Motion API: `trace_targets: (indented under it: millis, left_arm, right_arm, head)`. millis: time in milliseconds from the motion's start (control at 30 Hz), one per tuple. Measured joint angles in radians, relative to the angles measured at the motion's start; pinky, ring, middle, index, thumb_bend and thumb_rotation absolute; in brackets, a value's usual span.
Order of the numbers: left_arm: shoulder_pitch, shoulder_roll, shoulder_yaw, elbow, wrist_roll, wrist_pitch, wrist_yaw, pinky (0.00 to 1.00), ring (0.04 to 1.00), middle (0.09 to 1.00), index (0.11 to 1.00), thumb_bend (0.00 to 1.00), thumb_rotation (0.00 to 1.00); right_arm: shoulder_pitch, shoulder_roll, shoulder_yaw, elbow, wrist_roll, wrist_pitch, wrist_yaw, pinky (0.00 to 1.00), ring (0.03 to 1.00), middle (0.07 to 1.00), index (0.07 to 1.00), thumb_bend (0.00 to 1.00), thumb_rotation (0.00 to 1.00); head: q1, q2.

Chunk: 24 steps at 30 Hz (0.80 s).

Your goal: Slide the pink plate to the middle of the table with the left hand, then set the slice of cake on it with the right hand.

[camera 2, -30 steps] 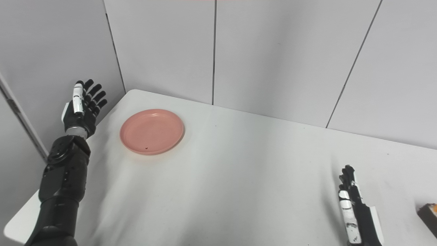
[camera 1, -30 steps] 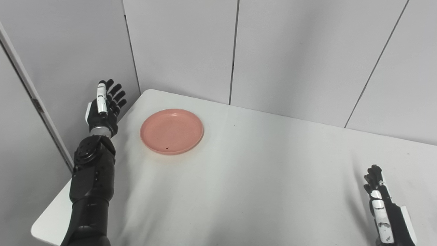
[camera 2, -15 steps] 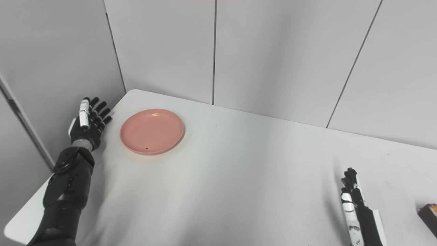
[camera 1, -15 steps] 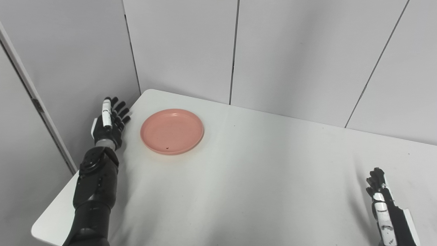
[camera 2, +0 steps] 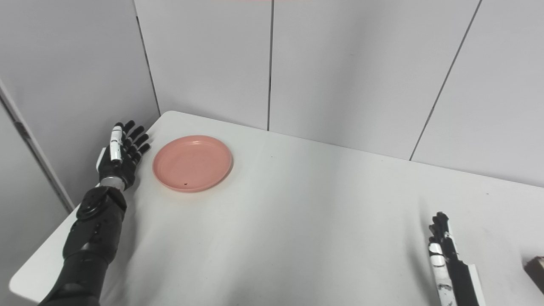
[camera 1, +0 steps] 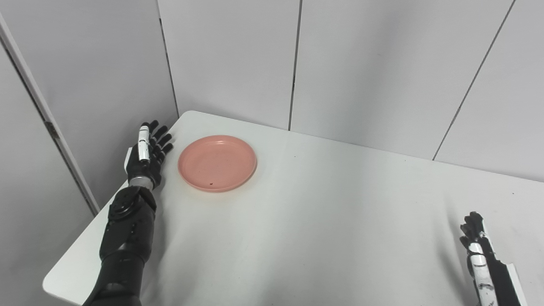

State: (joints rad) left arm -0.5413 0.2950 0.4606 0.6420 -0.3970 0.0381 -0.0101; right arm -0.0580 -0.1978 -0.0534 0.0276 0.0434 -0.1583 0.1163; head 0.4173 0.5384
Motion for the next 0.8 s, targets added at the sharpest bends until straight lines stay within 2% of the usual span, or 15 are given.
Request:
trace_targets:
  millis: [200,333,567,800]
  left_arm:
    - [-0.001,-0.027,-0.014,-0.008,0.000,-0.012,-0.008,0.88,0.867,0.862,0.855,0.36,1.00]
    - [0.007,-0.056,-0.043,-0.040,0.002,-0.006,-0.003,0.87,0.854,0.853,0.850,0.37,1.00]
    - [0.024,-0.086,-0.108,-0.105,0.020,0.045,0.009,0.86,0.848,0.841,0.837,0.39,1.00]
    - [0.036,-0.112,-0.144,-0.159,0.025,0.094,0.012,0.82,0.850,0.845,0.833,0.38,1.00]
  right_arm:
    - [0.001,-0.001,0.000,0.000,0.000,0.000,0.000,1.00,0.986,0.996,1.000,0.28,1.00]
    - [0.001,-0.001,0.000,0.000,0.000,0.000,0.000,1.00,0.981,0.990,0.996,0.28,1.00]
    - [0.001,-0.001,0.000,0.000,-0.002,0.000,0.000,1.00,0.980,0.989,0.999,0.29,1.00]
    - [0.001,0.000,0.001,0.000,-0.004,0.000,0.000,0.99,0.974,0.985,0.997,0.31,1.00]
  head:
    - [-0.005,0.006]
    - [-0.012,0.009]
    - [-0.020,0.014]
    - [-0.031,0.018]
